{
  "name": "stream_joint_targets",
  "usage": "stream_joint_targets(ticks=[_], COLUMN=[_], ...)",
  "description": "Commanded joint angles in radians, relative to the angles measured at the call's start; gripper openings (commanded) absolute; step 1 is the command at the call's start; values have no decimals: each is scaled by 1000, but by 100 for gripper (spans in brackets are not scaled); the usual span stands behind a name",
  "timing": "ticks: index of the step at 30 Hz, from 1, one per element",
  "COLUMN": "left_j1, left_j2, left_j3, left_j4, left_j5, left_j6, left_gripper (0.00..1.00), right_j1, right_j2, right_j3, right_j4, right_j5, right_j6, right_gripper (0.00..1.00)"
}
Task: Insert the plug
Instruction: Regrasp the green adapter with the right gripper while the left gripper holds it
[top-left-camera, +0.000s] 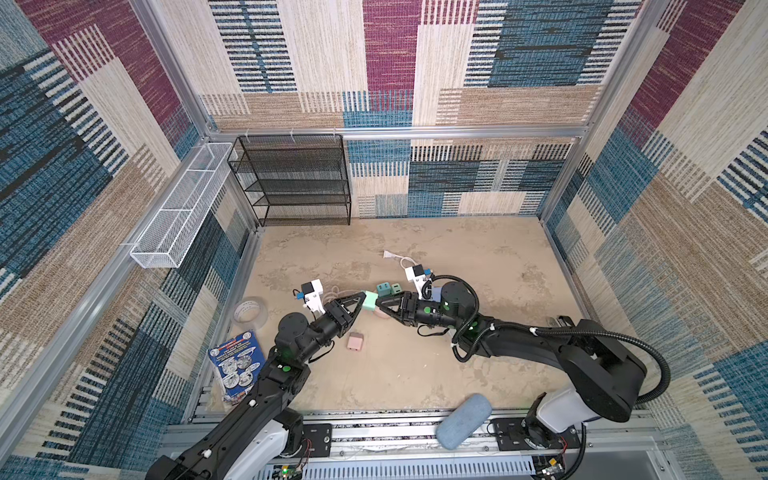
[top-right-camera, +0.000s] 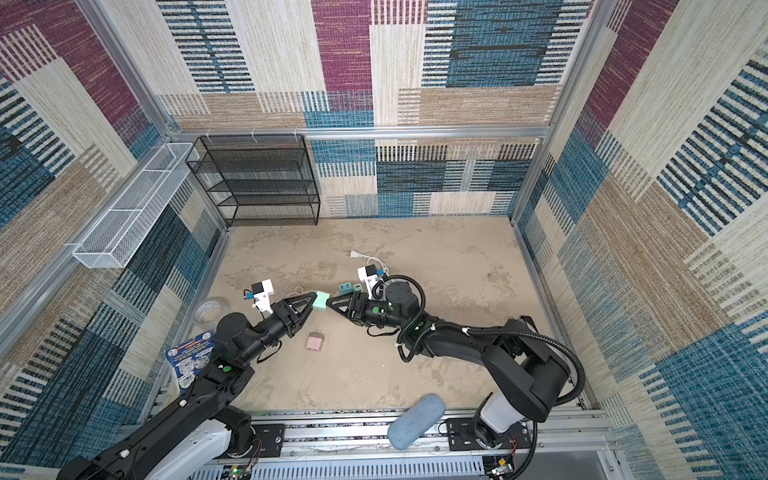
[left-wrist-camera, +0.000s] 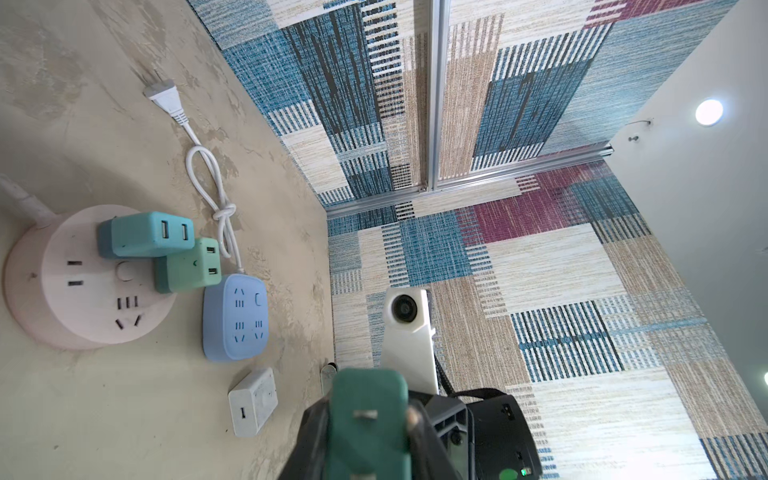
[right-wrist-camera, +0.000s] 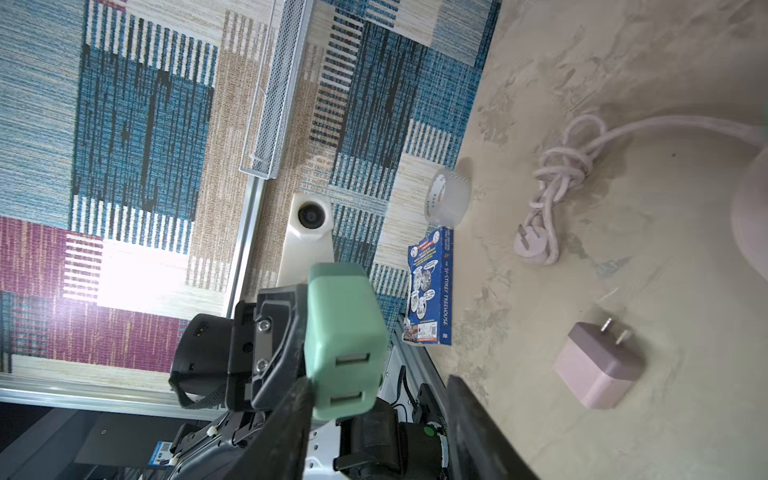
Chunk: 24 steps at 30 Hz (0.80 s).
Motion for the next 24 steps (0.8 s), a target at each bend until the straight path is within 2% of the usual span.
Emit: stream_joint_targets(ticks=[1, 12, 13, 18, 19, 20, 21, 22, 23, 24], left_j1=[-10, -32, -34, -38, -38, -37, -33, -28, -20, -7], left_j2=[24, 51, 50, 58, 53, 46, 33, 17, -9, -38], left_j3=[8, 9, 8, -2, -3, 1, 8, 19, 50, 89], left_j4=[118, 165, 165, 157, 141, 109, 64, -18, -134, -259], left_j5=[20, 18, 20, 41, 41, 38, 39, 40, 42, 41], left_j6=[-7, -19, -19, -15, -12, -4, 13, 35, 77, 134], left_gripper=[0, 0, 0, 0, 0, 20, 51, 95, 100, 100], right_j1=[-1, -1, -1, -1, -1, -2, -2, -3, -4, -5], right_j2=[16, 49, 51, 53, 51, 47, 44, 39, 33, 25], right_j3=[10, 25, 25, 37, 42, 51, 65, 76, 94, 127], right_j4=[106, 207, 216, 223, 210, 181, 138, 96, 37, -59], right_j5=[-38, -44, -43, -46, -46, -49, -50, -52, -54, -54], right_j6=[50, 89, 89, 77, 67, 50, 25, 1, -34, -82], right_gripper=[53, 39, 36, 0, 0, 0, 0, 0, 0, 0])
